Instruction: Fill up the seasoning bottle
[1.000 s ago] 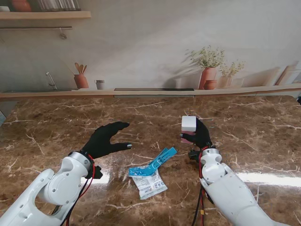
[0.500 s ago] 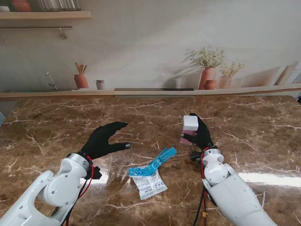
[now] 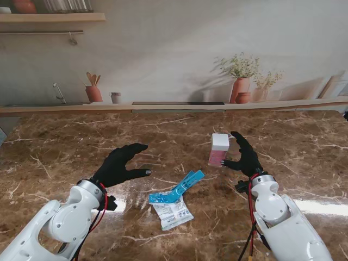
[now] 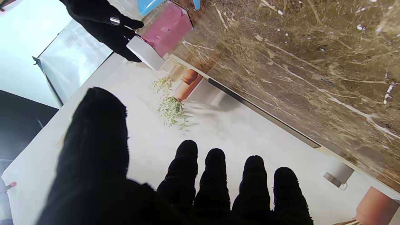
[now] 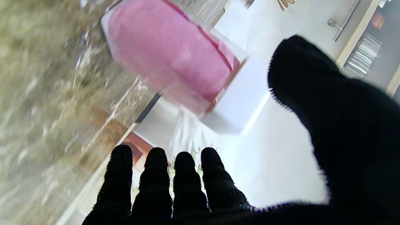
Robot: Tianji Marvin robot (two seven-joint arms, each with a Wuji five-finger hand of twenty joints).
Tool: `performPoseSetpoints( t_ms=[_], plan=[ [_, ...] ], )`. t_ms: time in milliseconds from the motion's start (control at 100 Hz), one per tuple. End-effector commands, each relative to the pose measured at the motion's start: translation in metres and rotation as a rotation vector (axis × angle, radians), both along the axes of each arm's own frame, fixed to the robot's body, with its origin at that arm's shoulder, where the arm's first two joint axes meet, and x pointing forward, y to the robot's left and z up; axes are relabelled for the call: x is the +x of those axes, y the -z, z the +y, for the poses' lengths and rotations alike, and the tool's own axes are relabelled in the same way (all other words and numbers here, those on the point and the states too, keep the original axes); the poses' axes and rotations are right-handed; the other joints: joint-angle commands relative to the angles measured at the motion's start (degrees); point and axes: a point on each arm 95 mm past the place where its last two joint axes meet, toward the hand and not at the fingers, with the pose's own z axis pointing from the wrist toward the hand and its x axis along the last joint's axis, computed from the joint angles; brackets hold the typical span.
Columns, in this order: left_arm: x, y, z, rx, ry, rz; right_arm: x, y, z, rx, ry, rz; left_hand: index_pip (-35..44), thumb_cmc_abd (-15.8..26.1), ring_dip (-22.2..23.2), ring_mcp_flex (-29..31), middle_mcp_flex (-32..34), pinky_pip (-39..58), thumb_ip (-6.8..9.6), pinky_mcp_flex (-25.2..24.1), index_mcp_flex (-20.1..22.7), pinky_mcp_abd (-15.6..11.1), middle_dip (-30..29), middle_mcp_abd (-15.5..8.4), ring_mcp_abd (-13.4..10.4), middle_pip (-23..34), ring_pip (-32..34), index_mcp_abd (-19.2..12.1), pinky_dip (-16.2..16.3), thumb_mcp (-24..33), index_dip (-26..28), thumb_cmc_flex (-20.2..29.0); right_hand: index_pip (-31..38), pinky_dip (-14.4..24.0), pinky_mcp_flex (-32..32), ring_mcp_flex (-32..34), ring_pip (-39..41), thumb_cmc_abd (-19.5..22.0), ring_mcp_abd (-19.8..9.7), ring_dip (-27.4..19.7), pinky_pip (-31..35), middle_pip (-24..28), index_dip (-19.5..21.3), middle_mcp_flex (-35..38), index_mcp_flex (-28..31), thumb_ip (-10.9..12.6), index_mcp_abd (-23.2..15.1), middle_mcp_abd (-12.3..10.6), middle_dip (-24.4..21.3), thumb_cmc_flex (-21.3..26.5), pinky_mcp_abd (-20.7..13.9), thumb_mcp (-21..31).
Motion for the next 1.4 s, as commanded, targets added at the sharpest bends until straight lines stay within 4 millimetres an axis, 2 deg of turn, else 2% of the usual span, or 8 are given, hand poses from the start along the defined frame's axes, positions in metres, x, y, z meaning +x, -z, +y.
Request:
performPoseSetpoints(
  t_ms=[0,200,310,440,510,600,810,1390],
  plan=[
    [-0.004,0.001,-0.003,-0.01,0.017,-0.006,-0.011,-0.002,-0.012,-0.023,0.003,-0.003,7.7,-0.1,-2.5,-0.6,-0.6,-3.6,2.58,1.7,3.0,-4.6,-1.7,1.6,-2.8,-1.0,-2.2,3.5,-5.3,-1.2,-2.0,-1.6,-0.6,-0.8,-0.9,-1.6,-0.7,0.9,-0.4,-1.4,-1.5,-1.3,-0.7,-1.2,0.6,0.2,-2.0,-0.5,-1.3,-3.5,-2.2,-0.7],
    [-0.008,0.002,-0.008,-0.021,0.05,-0.045,-0.039,-0.037,-0.007,-0.093,-0.063,-0.098,5.9,0.1,-4.8,-0.1,-0.4,8.4,2.5,2.6,4.6,-5.9,-1.6,2.8,-2.4,0.1,-0.3,5.5,-17.8,-1.6,-5.3,-3.1,-0.6,-3.9,-0.3,1.9,-2.2,6.2,-1.1,-3.0,-4.9,-3.9,-2.3,5.5,3.2,1.8,-2.9,-1.1,-3.1,-5.3,-3.8,-4.9],
    [-0.011,0.004,-0.012,-0.037,0.058,-0.07,-0.055,-0.049,0.003,-0.146,-0.125,-0.152,6.0,0.0,-5.0,0.4,0.0,13.6,2.59,2.7,4.6,-5.2,-1.6,2.7,-2.1,0.1,0.5,5.0,-21.9,-2.1,-5.4,-3.9,-0.3,-6.8,2.0,5.6,-2.7,10.0,-1.5,-4.9,-6.2,-5.0,-4.0,9.9,5.6,2.4,-2.3,-0.7,-6.0,-8.0,-4.7,-7.5],
    [-0.013,0.006,-0.016,-0.047,0.067,-0.098,-0.07,-0.055,0.017,-0.168,-0.178,-0.197,5.9,0.4,-5.0,0.9,0.6,17.3,2.83,2.4,4.6,-4.7,-1.7,2.6,-1.8,0.0,1.2,4.7,-21.1,-2.5,-5.4,-5.0,0.6,-11.2,6.4,9.4,-2.8,18.1,-1.4,-6.7,-6.8,-5.0,-6.0,12.8,7.8,4.1,-1.7,0.1,-8.4,-9.9,-4.9,-16.0],
    [-0.015,0.007,-0.017,-0.052,0.071,-0.107,-0.077,-0.056,0.024,-0.177,-0.196,-0.224,6.0,0.8,-5.0,1.1,0.8,18.0,2.83,2.4,4.7,-4.9,-1.7,2.6,-1.7,0.0,1.3,4.7,-20.9,-2.6,-5.4,-5.4,1.6,-15.6,8.5,10.9,-2.7,25.9,-1.1,-8.0,-6.1,-4.5,-8.0,14.1,8.6,8.6,-1.3,0.8,-9.7,-12.1,-5.0,-27.5],
    [-0.016,0.007,-0.019,-0.065,0.078,-0.111,-0.085,-0.057,0.033,-0.182,-0.218,-0.247,5.9,1.2,-5.1,1.1,0.8,18.2,2.84,2.4,4.7,-4.9,-1.7,2.6,-1.9,-0.1,1.4,4.6,-20.9,-2.7,-5.5,-5.8,2.3,-19.6,11.1,12.4,-2.6,25.1,-0.5,-8.9,-6.2,-3.9,-9.2,15.2,9.4,9.9,-0.9,1.3,-10.4,-19.1,-5.1,-21.6],
    [-0.02,0.007,-0.022,-0.094,0.086,-0.112,-0.096,-0.055,0.047,-0.182,-0.247,-0.284,5.9,2.2,-5.2,1.1,0.9,18.8,2.93,2.4,4.7,-5.1,-1.8,3.1,-1.6,-0.2,1.4,5.3,-21.0,-2.9,-5.5,-6.7,3.4,-21.8,13.2,14.3,-2.0,29.1,-0.2,-9.4,-5.3,-2.8,-9.7,17.2,11.6,9.9,-0.7,1.7,-10.6,-23.2,-4.9,-20.7],
    [-0.032,0.014,-0.019,-0.12,0.068,-0.086,-0.094,-0.048,0.064,-0.156,-0.347,-0.274,4.4,4.2,-5.9,0.1,0.0,18.5,2.98,2.1,3.9,-4.9,-2.0,3.4,-1.6,-0.6,1.6,5.7,-21.6,-3.0,-6.4,-7.4,5.9,-24.4,13.8,16.0,-1.3,31.4,0.7,-9.7,-1.8,-2.0,-9.4,19.2,13.2,10.1,-1.7,2.0,-10.5,-23.4,-3.6,-22.5]
  ],
)
